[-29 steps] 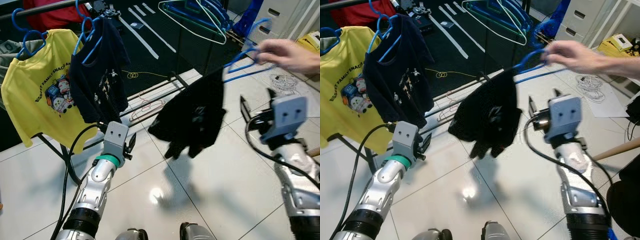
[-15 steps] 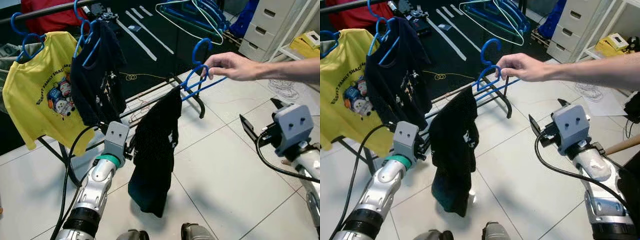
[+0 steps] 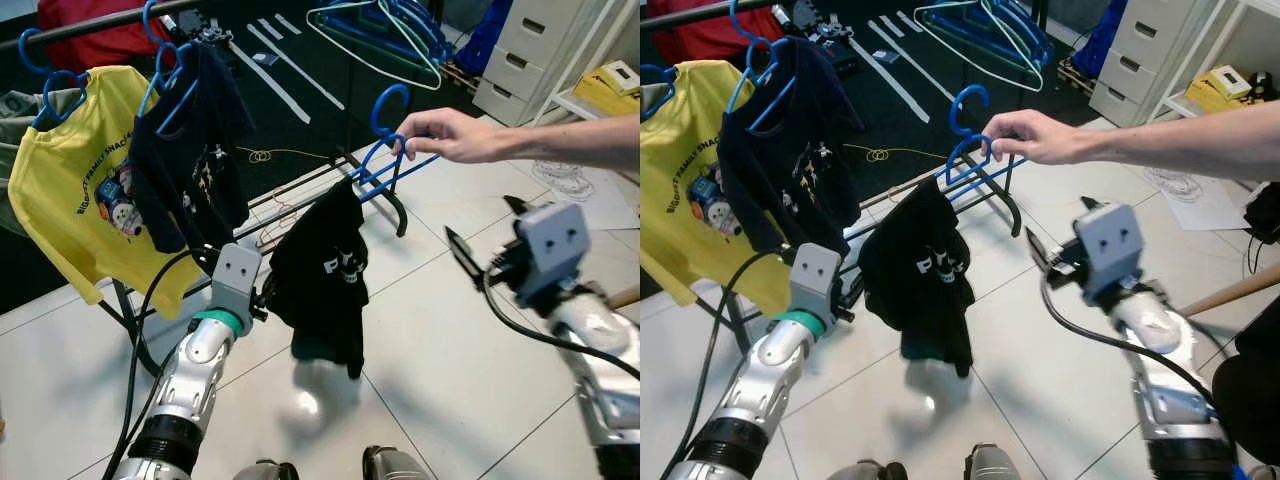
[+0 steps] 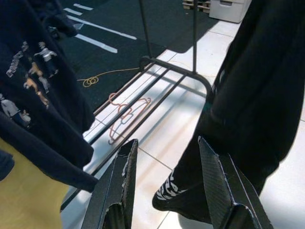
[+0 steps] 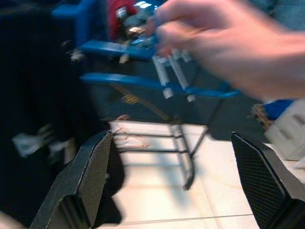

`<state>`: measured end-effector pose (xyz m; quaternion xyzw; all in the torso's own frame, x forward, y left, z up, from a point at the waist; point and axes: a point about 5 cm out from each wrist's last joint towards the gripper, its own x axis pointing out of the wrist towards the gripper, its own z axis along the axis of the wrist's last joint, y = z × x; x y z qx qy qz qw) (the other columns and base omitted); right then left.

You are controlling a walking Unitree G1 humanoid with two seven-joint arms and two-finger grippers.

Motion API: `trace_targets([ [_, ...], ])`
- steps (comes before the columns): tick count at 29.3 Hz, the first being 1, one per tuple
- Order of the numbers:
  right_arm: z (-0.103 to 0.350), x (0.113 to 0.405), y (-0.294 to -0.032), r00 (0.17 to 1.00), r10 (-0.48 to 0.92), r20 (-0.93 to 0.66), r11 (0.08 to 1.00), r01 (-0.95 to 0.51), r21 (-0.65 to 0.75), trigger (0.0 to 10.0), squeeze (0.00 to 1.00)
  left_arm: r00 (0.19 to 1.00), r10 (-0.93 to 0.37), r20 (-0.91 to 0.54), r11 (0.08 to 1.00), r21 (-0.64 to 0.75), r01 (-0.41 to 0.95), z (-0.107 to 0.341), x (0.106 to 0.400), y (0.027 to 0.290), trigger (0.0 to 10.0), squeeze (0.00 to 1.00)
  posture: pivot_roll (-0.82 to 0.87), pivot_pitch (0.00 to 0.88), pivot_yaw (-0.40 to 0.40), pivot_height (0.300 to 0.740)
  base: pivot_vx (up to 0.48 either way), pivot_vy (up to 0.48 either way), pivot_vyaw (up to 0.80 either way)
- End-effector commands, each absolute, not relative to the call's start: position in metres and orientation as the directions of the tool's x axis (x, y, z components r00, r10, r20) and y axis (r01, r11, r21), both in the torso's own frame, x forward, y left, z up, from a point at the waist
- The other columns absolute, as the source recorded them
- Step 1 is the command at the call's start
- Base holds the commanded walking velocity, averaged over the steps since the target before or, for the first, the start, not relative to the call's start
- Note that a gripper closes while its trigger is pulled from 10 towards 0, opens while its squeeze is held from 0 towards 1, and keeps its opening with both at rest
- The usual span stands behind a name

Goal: Hang hanger

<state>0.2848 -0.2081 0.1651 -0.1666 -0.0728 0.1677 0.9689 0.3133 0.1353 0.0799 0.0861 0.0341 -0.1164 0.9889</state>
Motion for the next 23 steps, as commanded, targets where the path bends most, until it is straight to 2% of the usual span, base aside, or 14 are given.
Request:
trace_targets([
  [1,0.148,0.281,-0.206,0.931,0.366,0.012,0.864,-0.335,-0.376,10.0,0.00,0.967,-0.222,-0.122,0.956,0.165,0.240,0.072,0.309,0.136,10.0,0.00,-0.17,0.037,0.093,0.740,0.000,0.000,0.00],
  [4,0.151,0.281,-0.201,0.912,0.409,0.017,0.825,-0.362,-0.435,10.0,0.00,0.967,-0.222,-0.125,0.956,0.167,0.241,0.071,0.309,0.137,10.0,0.00,-0.17,0.042,0.098,0.740,0.000,0.000,0.00],
  [6,0.157,0.281,-0.197,0.902,0.429,0.036,0.825,-0.376,-0.421,10.0,0.00,0.967,-0.222,-0.125,0.956,0.167,0.241,0.071,0.309,0.137,10.0,0.00,-0.17,0.042,0.098,0.740,0.000,0.000,0.00],
  [10,0.176,0.284,-0.177,0.855,0.502,0.131,0.842,-0.450,-0.297,10.0,0.00,0.967,-0.223,-0.124,0.956,0.168,0.242,0.072,0.310,0.137,10.0,0.00,-0.17,0.042,0.097,0.740,0.000,0.000,0.00],
  [12,0.178,0.280,-0.158,0.798,0.579,0.166,0.813,-0.548,-0.198,10.0,0.00,0.967,-0.224,-0.120,0.956,0.165,0.242,0.073,0.311,0.135,10.0,0.00,-0.17,0.044,0.099,0.740,0.000,0.000,0.00],
  [13,0.178,0.280,-0.158,0.798,0.579,0.166,0.813,-0.548,-0.198,10.0,0.00,0.967,-0.224,-0.120,0.956,0.165,0.242,0.073,0.311,0.135,10.0,0.00,-0.17,0.044,0.099,0.740,0.000,0.000,0.00],
  [15,0.177,0.274,-0.141,0.730,0.658,0.185,0.752,-0.645,-0.136,10.0,0.00,0.967,-0.225,-0.121,0.956,0.165,0.243,0.073,0.310,0.135,10.0,0.00,-0.17,0.045,0.103,0.740,0.000,0.000,0.00],
  [19,0.186,0.272,-0.125,0.678,0.701,0.223,0.709,-0.696,-0.112,10.0,0.00,0.966,-0.227,-0.124,0.954,0.170,0.246,0.073,0.309,0.137,10.0,0.00,-0.16,0.044,0.110,0.740,0.000,0.000,0.00],
  [22,0.194,0.276,-0.119,0.673,0.692,0.261,0.712,-0.696,-0.093,10.0,0.00,0.966,-0.226,-0.125,0.954,0.172,0.246,0.073,0.311,0.138,10.0,0.00,-0.17,0.044,0.115,0.740,0.000,0.000,0.00],
  [23,0.199,0.285,-0.117,0.712,0.642,0.286,0.755,-0.651,-0.073,10.0,0.00,0.966,-0.228,-0.124,0.953,0.174,0.247,0.074,0.311,0.138,10.0,0.00,-0.17,0.043,0.119,0.740,0.000,0.000,0.00],
])
